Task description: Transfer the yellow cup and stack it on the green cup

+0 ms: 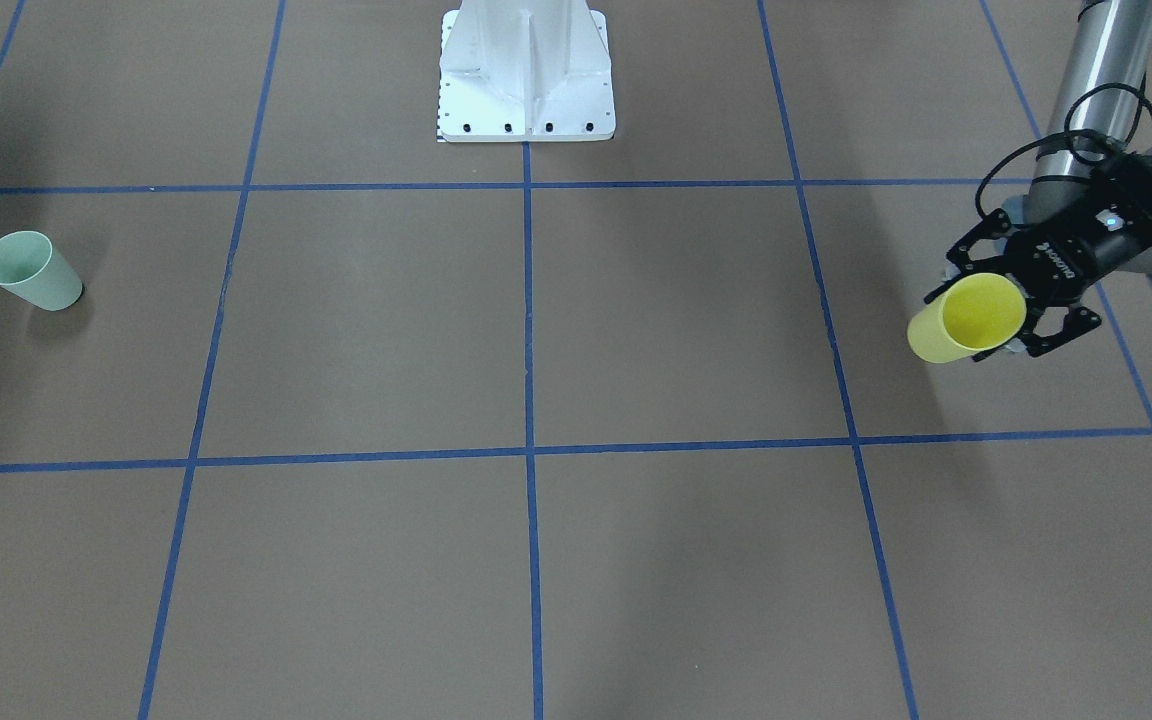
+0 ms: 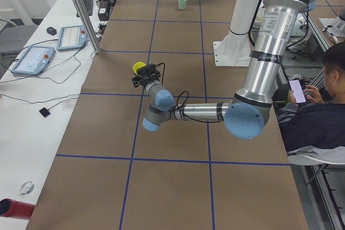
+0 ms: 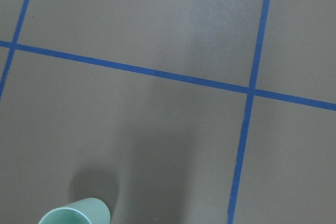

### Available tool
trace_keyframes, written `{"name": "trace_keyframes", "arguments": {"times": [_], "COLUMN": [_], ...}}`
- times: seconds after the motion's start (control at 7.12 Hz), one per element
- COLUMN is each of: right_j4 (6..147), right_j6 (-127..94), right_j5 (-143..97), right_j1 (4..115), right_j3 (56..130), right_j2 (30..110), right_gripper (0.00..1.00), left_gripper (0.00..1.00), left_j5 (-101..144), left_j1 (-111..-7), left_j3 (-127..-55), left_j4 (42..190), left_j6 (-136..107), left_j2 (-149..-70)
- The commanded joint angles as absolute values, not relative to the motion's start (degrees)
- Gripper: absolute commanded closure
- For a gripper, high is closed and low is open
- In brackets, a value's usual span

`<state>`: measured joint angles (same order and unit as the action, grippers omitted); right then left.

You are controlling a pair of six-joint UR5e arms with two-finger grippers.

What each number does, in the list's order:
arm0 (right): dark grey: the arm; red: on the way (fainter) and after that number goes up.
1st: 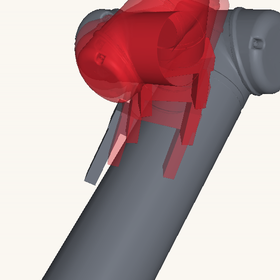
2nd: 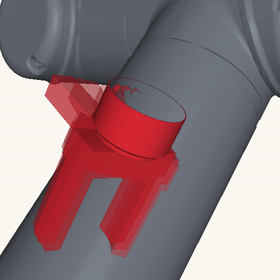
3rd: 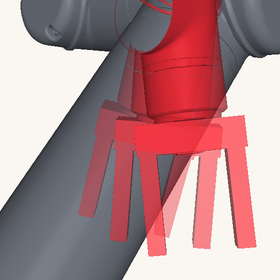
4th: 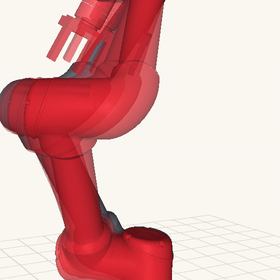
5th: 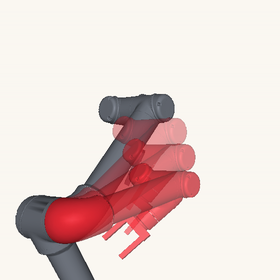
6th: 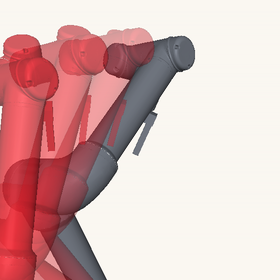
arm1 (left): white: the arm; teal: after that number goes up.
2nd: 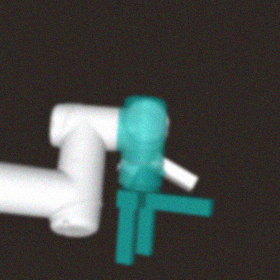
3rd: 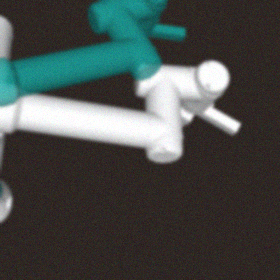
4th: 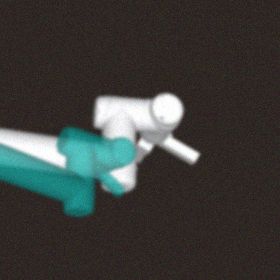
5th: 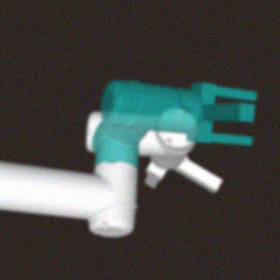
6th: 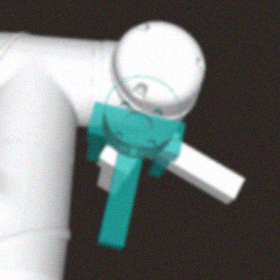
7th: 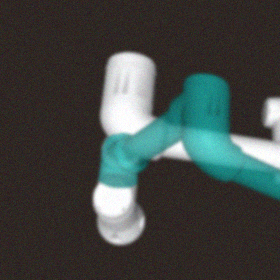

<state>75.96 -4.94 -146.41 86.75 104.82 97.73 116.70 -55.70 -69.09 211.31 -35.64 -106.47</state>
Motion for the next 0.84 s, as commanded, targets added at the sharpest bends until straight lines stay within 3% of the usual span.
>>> {"name": "trace_keyframes", "arguments": {"times": [0.0,0.7], "right_j4": [75.3,75.4], "right_j6": [-11.2,-45.1], "right_j5": [-152.4,-144.5], "right_j1": [86.4,66.9], "right_j3": [104.9,107.9], "right_j2": [92.7,72.7], "right_gripper": [0.00,0.00], "left_gripper": [0.75,0.78], "left_j5": [116.7,119.4], "left_j1": [-49.1,-48.0], "left_j3": [-69.1,-70.4], "left_j4": [207.8,190.9], "left_j6": [-35.3,-20.8], "left_j2": [-113.3,-122.7]}}
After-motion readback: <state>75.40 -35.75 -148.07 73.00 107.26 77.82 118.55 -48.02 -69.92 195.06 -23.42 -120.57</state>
